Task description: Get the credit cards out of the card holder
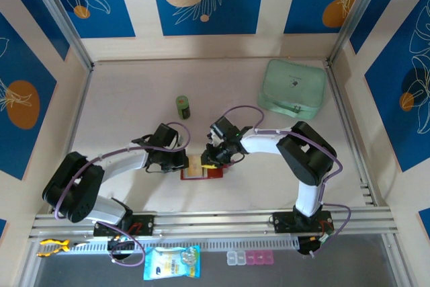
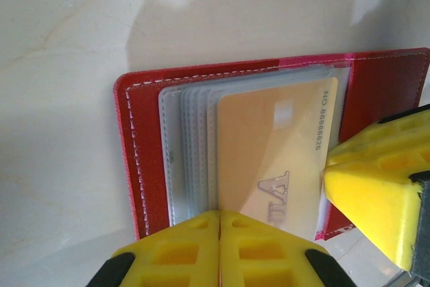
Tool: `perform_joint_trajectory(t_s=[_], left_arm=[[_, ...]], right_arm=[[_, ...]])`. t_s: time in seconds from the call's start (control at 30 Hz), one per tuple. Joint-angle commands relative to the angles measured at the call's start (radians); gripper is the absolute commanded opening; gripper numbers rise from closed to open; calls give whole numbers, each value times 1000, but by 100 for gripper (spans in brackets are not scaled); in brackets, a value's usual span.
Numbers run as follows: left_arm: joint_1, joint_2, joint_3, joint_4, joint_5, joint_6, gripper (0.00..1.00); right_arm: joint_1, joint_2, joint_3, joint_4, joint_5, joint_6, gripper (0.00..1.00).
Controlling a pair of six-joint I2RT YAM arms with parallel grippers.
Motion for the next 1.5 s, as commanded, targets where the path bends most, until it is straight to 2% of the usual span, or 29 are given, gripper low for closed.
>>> perform_joint_trajectory(t_s=[0.0, 0.47, 0.9, 1.27, 1.47], left_arm=[[-8, 15, 0, -28, -16, 12, 8], [-7, 20, -2, -23, -14, 10, 8], [-8, 12, 2, -23, -10, 7, 8], [-8, 17, -3, -10, 2, -2, 8], [-8, 16, -2, -7, 4, -3, 8]], right_arm=[[-18, -21, -37, 78, -63, 42, 16], [-34, 12, -62, 158, -133, 74, 15], [-25, 23, -16, 53, -89, 47, 15], [-24, 43, -24, 137, -150, 70, 15], [-24, 42, -25, 134, -145, 69, 10]])
